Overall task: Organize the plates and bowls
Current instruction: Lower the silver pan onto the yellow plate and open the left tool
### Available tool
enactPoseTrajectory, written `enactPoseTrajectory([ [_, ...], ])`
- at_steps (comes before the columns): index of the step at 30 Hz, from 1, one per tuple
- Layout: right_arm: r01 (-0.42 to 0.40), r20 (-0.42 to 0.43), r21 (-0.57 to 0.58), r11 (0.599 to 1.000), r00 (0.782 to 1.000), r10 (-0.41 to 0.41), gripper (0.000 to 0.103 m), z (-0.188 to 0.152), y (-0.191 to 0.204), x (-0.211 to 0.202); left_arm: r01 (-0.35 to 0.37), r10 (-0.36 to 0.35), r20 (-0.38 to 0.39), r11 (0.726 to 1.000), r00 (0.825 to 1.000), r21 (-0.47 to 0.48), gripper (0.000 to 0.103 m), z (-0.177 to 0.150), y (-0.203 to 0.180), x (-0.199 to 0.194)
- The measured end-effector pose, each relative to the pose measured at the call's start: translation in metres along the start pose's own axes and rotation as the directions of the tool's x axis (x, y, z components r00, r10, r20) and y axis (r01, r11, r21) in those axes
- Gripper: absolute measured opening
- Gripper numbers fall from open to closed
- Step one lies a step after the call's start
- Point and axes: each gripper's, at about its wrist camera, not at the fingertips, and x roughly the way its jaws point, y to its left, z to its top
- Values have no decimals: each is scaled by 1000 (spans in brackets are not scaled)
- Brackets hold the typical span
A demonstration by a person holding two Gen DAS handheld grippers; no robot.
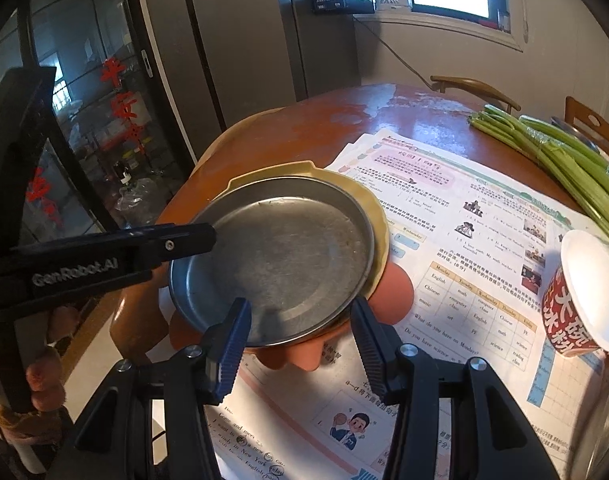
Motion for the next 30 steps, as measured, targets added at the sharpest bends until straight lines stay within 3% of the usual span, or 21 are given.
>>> enactPoseTrajectory([
  [4,1,5,-4,1000,1000,-1,52,0,0,-2,-1,1,13,1000,1000,-8,43,0,2,-5],
  [7,2,9,-11,1000,1000,-2,52,1,0,-3,-4,5,12,1000,1000,-29,52,1,7,-7],
  [16,2,44,-10,1000,999,-2,52,4,-3,-16,5,-7,-22,998,1000,-66,53,-4,14,-4],
  [24,-46,32,132,990,999,42,56,0,-45,-30,33,-40,-71,995,997,-95,55,-14,17,8],
  [30,-82,-4,179,980,996,84,56,-3,-52,-21,36,-47,-108,994,993,-101,55,-17,14,23],
])
